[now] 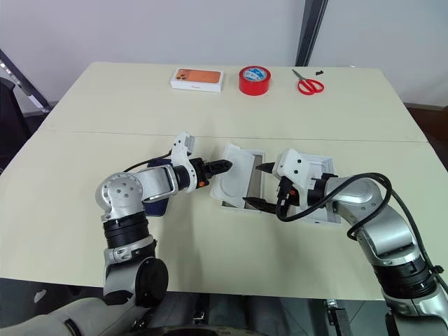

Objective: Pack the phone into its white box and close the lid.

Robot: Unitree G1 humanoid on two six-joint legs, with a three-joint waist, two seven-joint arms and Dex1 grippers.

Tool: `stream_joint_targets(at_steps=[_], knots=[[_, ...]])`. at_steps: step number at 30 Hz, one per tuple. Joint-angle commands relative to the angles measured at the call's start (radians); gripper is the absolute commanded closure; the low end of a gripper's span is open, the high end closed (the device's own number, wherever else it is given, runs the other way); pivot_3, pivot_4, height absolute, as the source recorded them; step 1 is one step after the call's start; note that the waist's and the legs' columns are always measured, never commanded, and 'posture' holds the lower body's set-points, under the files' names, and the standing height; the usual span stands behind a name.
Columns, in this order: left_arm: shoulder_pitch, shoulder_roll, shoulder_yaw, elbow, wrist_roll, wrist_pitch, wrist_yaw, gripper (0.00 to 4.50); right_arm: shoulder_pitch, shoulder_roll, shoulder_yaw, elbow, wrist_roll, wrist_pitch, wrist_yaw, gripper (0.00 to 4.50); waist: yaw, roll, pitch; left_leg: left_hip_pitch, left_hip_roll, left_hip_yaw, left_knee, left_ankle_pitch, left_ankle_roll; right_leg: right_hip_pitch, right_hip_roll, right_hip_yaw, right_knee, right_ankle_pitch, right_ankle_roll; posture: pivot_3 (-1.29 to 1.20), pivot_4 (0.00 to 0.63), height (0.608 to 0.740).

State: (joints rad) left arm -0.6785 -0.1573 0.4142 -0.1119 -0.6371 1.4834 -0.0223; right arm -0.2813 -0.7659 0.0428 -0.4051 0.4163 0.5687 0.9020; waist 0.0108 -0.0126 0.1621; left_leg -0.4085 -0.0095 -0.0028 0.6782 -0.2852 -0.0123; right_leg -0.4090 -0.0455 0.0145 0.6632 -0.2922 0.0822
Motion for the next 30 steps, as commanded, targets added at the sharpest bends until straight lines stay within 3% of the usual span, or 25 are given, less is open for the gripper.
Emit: stream_joint_targets(at_steps=[1, 3, 5, 9, 13, 16, 21, 24, 30], knots=[[-0.001, -0.023, 0.005, -0.064, -0.058, 0.003, -0.034, 0.3, -0.047, 0.016, -0.007, 0.002, -0.013, 0.005, -0.033, 0.0, -0.001, 0.0, 0.0, 0.0, 0.0, 0.0, 0.0, 0.0, 0.0, 0.0, 0.0, 0.0, 0.0, 0.0, 0.0, 0.0, 0.15, 0.729], [0.002, -0.015, 0.028, -0.096, -0.085, 0.015, -0.043, 0.3, -0.071, 0.02, 0.013, 0.031, -0.044, 0.011, -0.055, 0.0, -0.002, 0.0, 0.0, 0.0, 0.0, 0.0, 0.0, 0.0, 0.0, 0.0, 0.0, 0.0, 0.0, 0.0, 0.0, 0.0, 0.15, 0.729], [0.009, 0.005, 0.049, -0.132, -0.11, 0.03, -0.052, 0.25, -0.099, 0.027, 0.039, 0.067, -0.079, 0.017, -0.076, 0.51, -0.002, 0.0, 0.0, 0.0, 0.0, 0.0, 0.0, 0.001, -0.001, 0.0, 0.0, 0.0, 0.0, 0.0, 0.0, 0.0, 0.15, 0.729], [0.026, 0.054, 0.084, -0.194, -0.144, 0.056, -0.067, 0.25, -0.149, 0.057, 0.092, 0.101, -0.121, 0.051, -0.104, 2.38, -0.003, 0.0, 0.0, 0.0, 0.0, 0.0, 0.0, 0.001, -0.002, 0.0, 0.0, 0.0, 0.001, 0.0, 0.0, 0.0, 0.15, 0.729], [0.08, 0.206, 0.062, -0.242, -0.14, -0.003, -0.132, 0.25, -0.227, 0.129, 0.159, 0.134, -0.174, 0.112, -0.173, 4.46, -0.013, 0.0, 0.0, 0.0, 0.0, 0.0, 0.0, 0.001, -0.002, -0.001, 0.0, 0.0, 0.001, 0.0, 0.0, 0.0, 0.15, 0.729], [0.18, 0.402, -0.042, -0.265, -0.082, -0.155, -0.256, 0.25, -0.289, 0.195, 0.239, 0.162, -0.248, 0.195, -0.252, 4.46, -0.029, 0.0, 0.0, 0.001, 0.001, 0.0, -0.001, 0.003, -0.005, -0.001, 0.001, 0.0, 0.002, 0.0, 0.0, 0.0, 0.15, 0.729], [0.323, 0.606, -0.161, -0.294, -0.038, -0.405, -0.486, 0.25, -0.355, 0.258, 0.325, 0.237, -0.355, 0.259, -0.333, 4.46, -0.02, 0.0, 0.0, 0.0, 0.0, 0.0, -0.003, 0.004, -0.007, -0.002, -0.001, 0.0, 0.001, 0.0, -0.001, 0.0, 0.15, 0.729], [0.378, 0.667, -0.184, -0.291, -0.029, -0.497, -0.566, 0.25, -0.378, 0.287, 0.352, 0.279, -0.397, 0.278, -0.365, 4.46, -0.021, 0.0, 0.0, 0.0, -0.001, 0.0, -0.003, 0.004, -0.007, -0.002, -0.003, 0.0, 0.0, 0.0, -0.001, 0.0, 0.15, 0.729], [0.431, 0.719, -0.23, -0.296, -0.007, -0.579, -0.613, 0.25, -0.377, 0.216, 0.402, 0.262, -0.469, 0.286, -0.324, 4.46, -0.024, 0.001, 0.0, -0.001, -0.001, 0.0, -0.005, 0.0, 0.0, -0.004, -0.003, 0.0, 0.0, 0.0, -0.001, 0.0, 0.15, 0.729]])
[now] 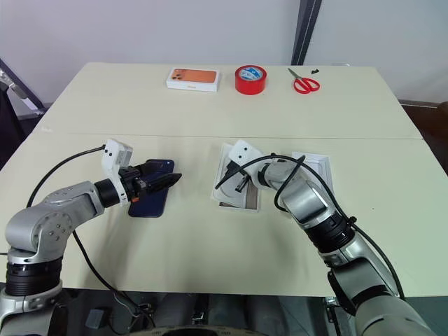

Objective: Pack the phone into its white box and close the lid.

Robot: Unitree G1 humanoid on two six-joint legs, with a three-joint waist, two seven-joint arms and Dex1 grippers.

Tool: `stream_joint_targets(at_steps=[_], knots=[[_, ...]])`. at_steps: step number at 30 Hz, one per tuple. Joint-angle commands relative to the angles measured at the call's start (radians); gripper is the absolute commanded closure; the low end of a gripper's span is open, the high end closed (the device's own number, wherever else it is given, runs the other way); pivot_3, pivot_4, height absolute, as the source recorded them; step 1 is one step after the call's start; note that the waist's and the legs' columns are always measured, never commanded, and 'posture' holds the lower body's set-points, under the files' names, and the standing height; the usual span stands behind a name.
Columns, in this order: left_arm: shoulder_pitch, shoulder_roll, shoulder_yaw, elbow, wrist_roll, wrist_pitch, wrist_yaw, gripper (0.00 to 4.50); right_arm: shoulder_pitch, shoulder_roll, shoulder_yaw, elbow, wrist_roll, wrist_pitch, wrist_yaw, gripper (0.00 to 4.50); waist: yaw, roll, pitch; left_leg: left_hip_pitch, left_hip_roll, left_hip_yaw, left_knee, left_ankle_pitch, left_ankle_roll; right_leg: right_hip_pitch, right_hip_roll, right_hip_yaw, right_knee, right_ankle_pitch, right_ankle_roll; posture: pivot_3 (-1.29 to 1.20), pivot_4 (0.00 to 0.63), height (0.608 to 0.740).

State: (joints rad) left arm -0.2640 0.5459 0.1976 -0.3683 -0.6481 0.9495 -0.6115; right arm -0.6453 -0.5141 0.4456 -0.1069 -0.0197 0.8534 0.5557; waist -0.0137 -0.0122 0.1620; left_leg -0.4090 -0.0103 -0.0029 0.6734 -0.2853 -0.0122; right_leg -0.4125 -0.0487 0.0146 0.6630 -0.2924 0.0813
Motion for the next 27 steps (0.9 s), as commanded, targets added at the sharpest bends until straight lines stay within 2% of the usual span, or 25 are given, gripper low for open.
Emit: stream_joint_targets(at_steps=[1, 7, 18, 27], knots=[[0.022, 0.017, -0.018, -0.044, 0.002, -0.051, -0.026, 0.25, -0.011, -0.048, 0.003, -0.043, -0.039, -0.002, 0.031, 4.46, 0.0, 0.0, 0.0, 0.0, 0.0, 0.0, 0.0, 0.0, 0.0, 0.0, 0.0, 0.0, 0.0, 0.0, 0.0, 0.0, 0.15, 0.729], [0.037, 0.006, -0.037, -0.054, -0.003, -0.065, -0.014, 0.25, -0.003, -0.113, 0.028, -0.062, -0.101, -0.033, 0.066, 4.46, -0.001, 0.0, 0.0, 0.0, 0.0, 0.0, -0.001, 0.0, 0.001, 0.0, 0.0, 0.0, 0.0, 0.0, 0.0, 0.0, 0.15, 0.729], [0.033, -0.002, -0.055, -0.052, -0.004, -0.07, -0.008, 0.25, -0.007, -0.094, -0.019, -0.14, -0.072, -0.063, 0.146, 4.46, -0.001, 0.0, 0.0, 0.0, 0.0, 0.0, -0.001, 0.0, 0.001, 0.0, 0.0, 0.0, 0.0, 0.0, 0.0, 0.0, 0.15, 0.729], [0.041, -0.005, -0.066, -0.064, -0.003, -0.077, 0.003, 0.25, -0.022, -0.027, -0.011, 0.029, -0.115, -0.14, 0.085, 4.46, -0.001, 0.0, 0.0, 0.0, 0.0, 0.0, -0.001, 0.0, 0.001, 0.0, 0.0, 0.0, 0.001, 0.0, 0.0, 0.0, 0.15, 0.729]])
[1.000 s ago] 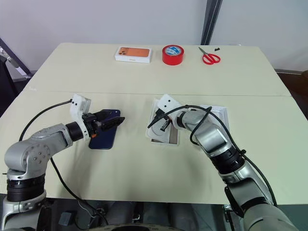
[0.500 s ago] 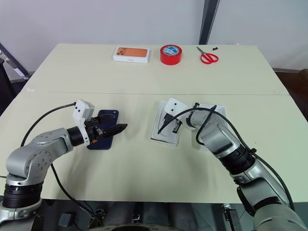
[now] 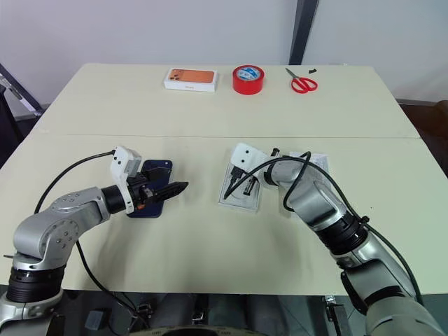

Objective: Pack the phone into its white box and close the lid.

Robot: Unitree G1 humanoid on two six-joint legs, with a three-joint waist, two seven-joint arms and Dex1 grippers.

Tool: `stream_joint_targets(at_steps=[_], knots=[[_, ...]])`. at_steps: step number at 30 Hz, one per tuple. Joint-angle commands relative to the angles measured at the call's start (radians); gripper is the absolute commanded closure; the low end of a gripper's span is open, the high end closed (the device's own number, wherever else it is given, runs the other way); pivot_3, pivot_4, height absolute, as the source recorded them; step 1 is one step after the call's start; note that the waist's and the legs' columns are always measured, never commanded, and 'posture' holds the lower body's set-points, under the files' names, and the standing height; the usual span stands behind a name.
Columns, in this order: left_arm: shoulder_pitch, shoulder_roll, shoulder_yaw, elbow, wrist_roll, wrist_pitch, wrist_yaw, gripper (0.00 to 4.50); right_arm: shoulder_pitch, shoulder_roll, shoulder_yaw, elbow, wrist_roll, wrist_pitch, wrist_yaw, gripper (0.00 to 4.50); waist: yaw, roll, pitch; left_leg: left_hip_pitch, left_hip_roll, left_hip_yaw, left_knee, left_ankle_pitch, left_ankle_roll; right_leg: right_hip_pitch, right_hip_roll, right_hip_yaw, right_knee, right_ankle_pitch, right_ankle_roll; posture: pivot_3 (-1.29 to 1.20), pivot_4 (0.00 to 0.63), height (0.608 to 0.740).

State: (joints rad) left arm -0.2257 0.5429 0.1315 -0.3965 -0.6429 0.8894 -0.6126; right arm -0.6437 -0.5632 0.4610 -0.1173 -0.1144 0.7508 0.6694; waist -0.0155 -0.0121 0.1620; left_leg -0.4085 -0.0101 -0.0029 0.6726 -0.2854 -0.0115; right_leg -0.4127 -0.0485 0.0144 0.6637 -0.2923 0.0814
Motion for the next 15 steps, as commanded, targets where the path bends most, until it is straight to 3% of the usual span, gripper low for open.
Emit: stream_joint_targets(at_steps=[1, 6, 15], knots=[[0.003, -0.002, -0.001, -0.036, -0.009, -0.018, 0.006, 0.25, -0.027, 0.032, -0.027, 0.06, -0.024, -0.048, -0.036, 4.46, 0.0, 0.0, 0.0, 0.0, 0.0, 0.0, 0.0, 0.0, 0.0, 0.0, 0.0, 0.0, 0.0, 0.0, 0.0, 0.0, 0.15, 0.729], [0.011, -0.008, -0.005, -0.049, -0.015, -0.014, 0.015, 0.25, -0.02, 0.049, -0.011, 0.096, -0.042, -0.075, -0.029, 4.46, 0.0, 0.0, 0.0, 0.0, 0.0, 0.0, 0.0, 0.0, 0.0, 0.0, 0.0, 0.0, 0.0, 0.0, 0.0, 0.0, 0.15, 0.729], [0.012, -0.006, -0.004, -0.054, -0.019, -0.01, 0.019, 0.25, 0.054, -0.025, 0.008, -0.071, -0.026, -0.029, 0.121, 4.46, 0.001, 0.0, 0.0, 0.0, 0.0, 0.0, 0.0, 0.0, 0.0, 0.0, 0.0, 0.0, 0.0, 0.0, 0.0, 0.0, 0.15, 0.729]])
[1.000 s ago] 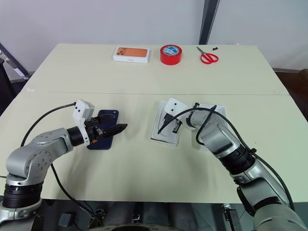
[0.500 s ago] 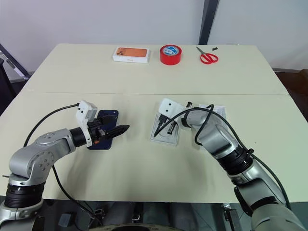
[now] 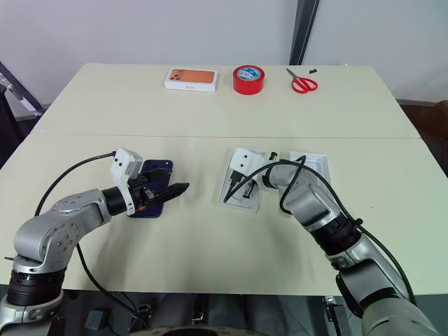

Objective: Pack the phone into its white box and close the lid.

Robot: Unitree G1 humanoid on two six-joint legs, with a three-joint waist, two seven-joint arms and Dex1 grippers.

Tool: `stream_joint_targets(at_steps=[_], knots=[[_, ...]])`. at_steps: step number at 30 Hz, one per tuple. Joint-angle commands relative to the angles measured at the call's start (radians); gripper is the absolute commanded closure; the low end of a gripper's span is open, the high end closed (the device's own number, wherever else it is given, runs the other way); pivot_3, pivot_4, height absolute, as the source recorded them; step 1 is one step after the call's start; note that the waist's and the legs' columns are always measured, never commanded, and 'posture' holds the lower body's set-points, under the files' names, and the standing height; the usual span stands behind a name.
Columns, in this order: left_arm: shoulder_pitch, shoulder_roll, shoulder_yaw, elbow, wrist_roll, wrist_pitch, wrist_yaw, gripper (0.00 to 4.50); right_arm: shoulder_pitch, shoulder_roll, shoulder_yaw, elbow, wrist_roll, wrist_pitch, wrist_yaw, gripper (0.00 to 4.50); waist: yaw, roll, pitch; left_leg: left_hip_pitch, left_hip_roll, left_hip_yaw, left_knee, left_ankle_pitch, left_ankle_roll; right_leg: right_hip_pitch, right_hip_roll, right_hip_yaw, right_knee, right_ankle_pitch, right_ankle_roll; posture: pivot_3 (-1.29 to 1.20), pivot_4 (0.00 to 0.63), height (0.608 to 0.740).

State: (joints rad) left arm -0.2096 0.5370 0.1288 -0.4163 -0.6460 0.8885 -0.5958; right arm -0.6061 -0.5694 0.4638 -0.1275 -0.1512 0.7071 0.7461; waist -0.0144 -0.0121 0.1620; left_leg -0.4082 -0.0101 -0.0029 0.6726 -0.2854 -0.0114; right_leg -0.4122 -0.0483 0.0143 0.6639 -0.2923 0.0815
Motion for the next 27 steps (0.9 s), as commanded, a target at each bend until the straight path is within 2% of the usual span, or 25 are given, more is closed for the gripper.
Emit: stream_joint_targets(at_steps=[1, 11, 17, 20, 26, 27], knots=[[-0.006, 0.0, -0.002, -0.033, -0.016, -0.009, 0.002, 0.25, 0.02, -0.023, 0.003, -0.072, 0.008, 0.017, 0.048, 4.46, -0.001, 0.0, 0.0, 0.0, 0.0, 0.0, 0.0, 0.0, 0.0, 0.0, 0.0, 0.0, 0.0, 0.0, 0.0, 0.0, 0.15, 0.729], [-0.014, 0.007, 0.001, -0.029, -0.02, -0.013, -0.008, 0.25, -0.038, 0.033, -0.088, -0.03, 0.024, -0.002, 0.002, 4.46, 0.0, 0.0, 0.0, 0.0, 0.0, 0.0, 0.0, 0.0, 0.0, 0.0, 0.0, 0.0, 0.0, 0.0, 0.0, 0.0, 0.15, 0.729], [0.029, 0.087, 0.005, -0.042, 0.031, -0.111, -0.091, 0.25, 0.032, -0.03, -0.19, -0.119, 0.167, -0.087, 0.137, 4.46, 0.001, 0.0, 0.0, 0.0, 0.0, 0.0, -0.002, 0.0, 0.0, 0.0, 0.0, 0.0, -0.001, 0.0, 0.0, 0.0, 0.15, 0.729], [0.063, 0.131, -0.004, -0.048, 0.05, -0.188, -0.164, 0.25, 0.097, -0.092, -0.243, -0.208, 0.299, -0.043, 0.261, 3.58, 0.002, 0.0, 0.0, 0.0, 0.0, 0.0, -0.004, 0.0, 0.0, 0.0, 0.0, 0.0, -0.002, 0.0, 0.0, 0.0, 0.15, 0.729], [0.121, 0.186, -0.023, -0.055, 0.076, -0.278, -0.262, 0.25, 0.242, -0.172, -0.231, -0.351, 0.348, -0.041, 0.289, 0.55, -0.001, 0.0, 0.0, 0.001, 0.0, 0.0, -0.005, 0.0, 0.0, 0.0, -0.001, 0.0, -0.002, 0.0, -0.001, 0.0, 0.15, 0.729], [0.13, 0.194, -0.028, -0.057, 0.082, -0.292, -0.275, 0.25, 0.258, -0.178, -0.222, -0.359, 0.342, -0.042, 0.282, 0.55, -0.002, 0.0, 0.0, 0.001, 0.0, 0.0, -0.005, 0.0, 0.0, 0.0, -0.001, 0.0, -0.002, 0.0, -0.001, 0.0, 0.15, 0.729]])
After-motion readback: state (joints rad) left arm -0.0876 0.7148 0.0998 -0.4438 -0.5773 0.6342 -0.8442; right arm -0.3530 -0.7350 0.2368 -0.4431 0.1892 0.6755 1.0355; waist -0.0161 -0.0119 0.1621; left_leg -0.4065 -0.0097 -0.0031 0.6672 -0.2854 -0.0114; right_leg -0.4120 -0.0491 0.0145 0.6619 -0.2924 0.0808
